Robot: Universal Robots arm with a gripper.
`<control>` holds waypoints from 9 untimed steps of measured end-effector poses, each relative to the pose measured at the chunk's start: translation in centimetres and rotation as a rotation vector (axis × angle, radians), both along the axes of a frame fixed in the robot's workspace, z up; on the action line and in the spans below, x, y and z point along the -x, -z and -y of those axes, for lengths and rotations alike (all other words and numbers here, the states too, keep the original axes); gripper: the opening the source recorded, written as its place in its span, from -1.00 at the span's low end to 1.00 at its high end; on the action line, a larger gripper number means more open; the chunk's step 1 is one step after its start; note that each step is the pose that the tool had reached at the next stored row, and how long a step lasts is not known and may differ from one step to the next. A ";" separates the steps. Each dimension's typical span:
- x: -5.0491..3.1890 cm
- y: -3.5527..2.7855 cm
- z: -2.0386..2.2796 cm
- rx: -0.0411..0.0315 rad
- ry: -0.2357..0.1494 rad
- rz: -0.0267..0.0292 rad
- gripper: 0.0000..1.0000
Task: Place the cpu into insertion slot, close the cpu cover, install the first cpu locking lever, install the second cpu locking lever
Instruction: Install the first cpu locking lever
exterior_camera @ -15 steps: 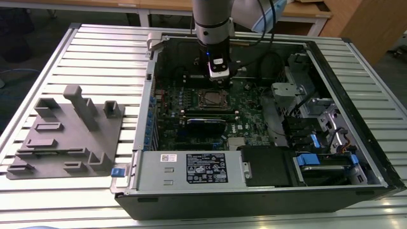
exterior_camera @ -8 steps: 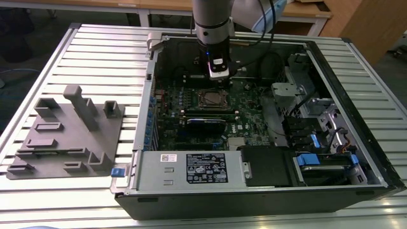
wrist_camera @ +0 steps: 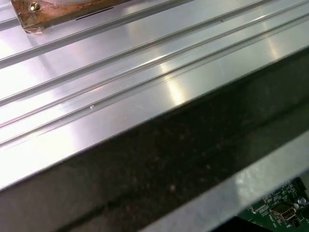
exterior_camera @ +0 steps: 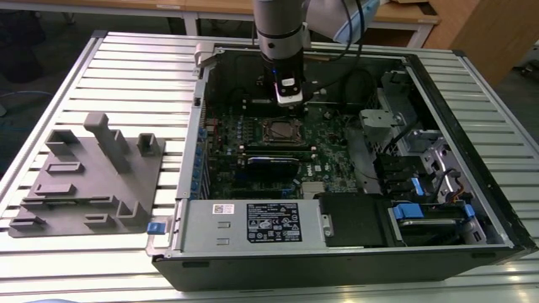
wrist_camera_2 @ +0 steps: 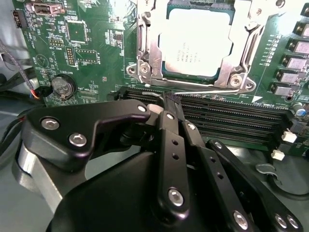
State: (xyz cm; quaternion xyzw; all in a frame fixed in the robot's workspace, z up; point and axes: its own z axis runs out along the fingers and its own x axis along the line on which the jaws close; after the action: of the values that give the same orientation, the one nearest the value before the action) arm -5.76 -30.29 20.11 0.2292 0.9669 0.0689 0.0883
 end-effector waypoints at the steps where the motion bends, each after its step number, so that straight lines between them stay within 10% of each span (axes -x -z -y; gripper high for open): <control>1: 0.01 0.00 0.00 0.0000 0.000 0.0000 -0.79; 9: 0.21 0.11 0.01 0.0002 0.000 0.0001 -0.79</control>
State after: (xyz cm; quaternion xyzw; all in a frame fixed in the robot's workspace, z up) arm -5.97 -30.31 20.00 0.2291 0.9669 0.0689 0.0884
